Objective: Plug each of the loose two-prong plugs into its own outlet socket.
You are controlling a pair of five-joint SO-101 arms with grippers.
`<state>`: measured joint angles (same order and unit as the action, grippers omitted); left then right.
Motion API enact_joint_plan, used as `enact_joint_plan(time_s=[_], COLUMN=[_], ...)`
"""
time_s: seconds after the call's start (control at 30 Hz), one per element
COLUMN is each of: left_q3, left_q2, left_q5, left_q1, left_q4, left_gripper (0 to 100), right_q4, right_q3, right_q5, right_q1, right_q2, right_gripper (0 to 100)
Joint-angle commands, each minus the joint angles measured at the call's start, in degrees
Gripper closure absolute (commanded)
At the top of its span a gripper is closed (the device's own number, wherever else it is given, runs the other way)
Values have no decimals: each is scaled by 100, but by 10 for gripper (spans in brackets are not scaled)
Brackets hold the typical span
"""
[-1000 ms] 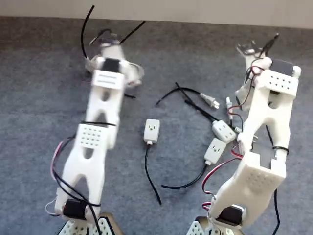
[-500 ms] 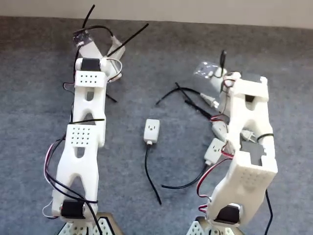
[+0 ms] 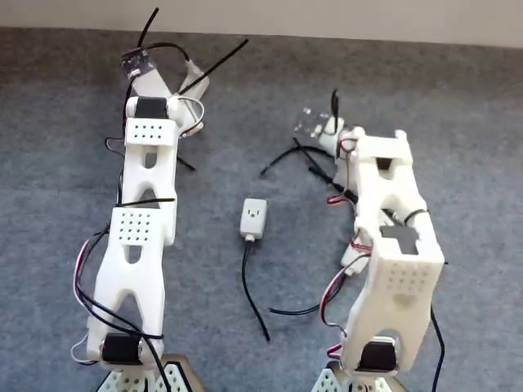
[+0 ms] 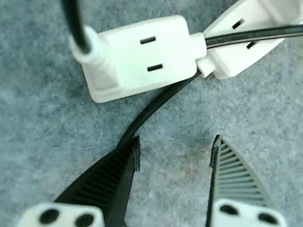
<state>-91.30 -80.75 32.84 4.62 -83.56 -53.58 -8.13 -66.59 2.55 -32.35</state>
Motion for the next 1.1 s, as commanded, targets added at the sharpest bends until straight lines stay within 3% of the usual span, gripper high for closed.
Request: enact_joint_plan(time_s=[0.0, 0.23, 0.43, 0.6, 0.8, 0.93, 1.07], left_q3=[-163, -163, -163, -163, -163, -163, -171], left_q2=[57, 57, 57, 57, 57, 57, 57], left_q5=[9, 9, 9, 9, 9, 26, 18], left_q1=[-22, -22, -31, -31, -31, -22, -4], left_q4=[105, 105, 105, 105, 105, 105, 62], left_gripper=[748, 748, 748, 748, 748, 748, 748], right_q4=[163, -716, -1938, -2800, -4787, -4752, -4760], right_q3=[-936, -2615, -3908, -5420, -8127, -9464, -9253], right_q5=[598, 721, 774, 1644, 1758, 2593, 2681], right_q1=[-136, -400, -532, -558, -365, -365, -233], right_q2=[-470, -1648, -2035, -2035, -2035, -2018, -1648], right_gripper=[775, 778, 998, 975, 991, 991, 991])
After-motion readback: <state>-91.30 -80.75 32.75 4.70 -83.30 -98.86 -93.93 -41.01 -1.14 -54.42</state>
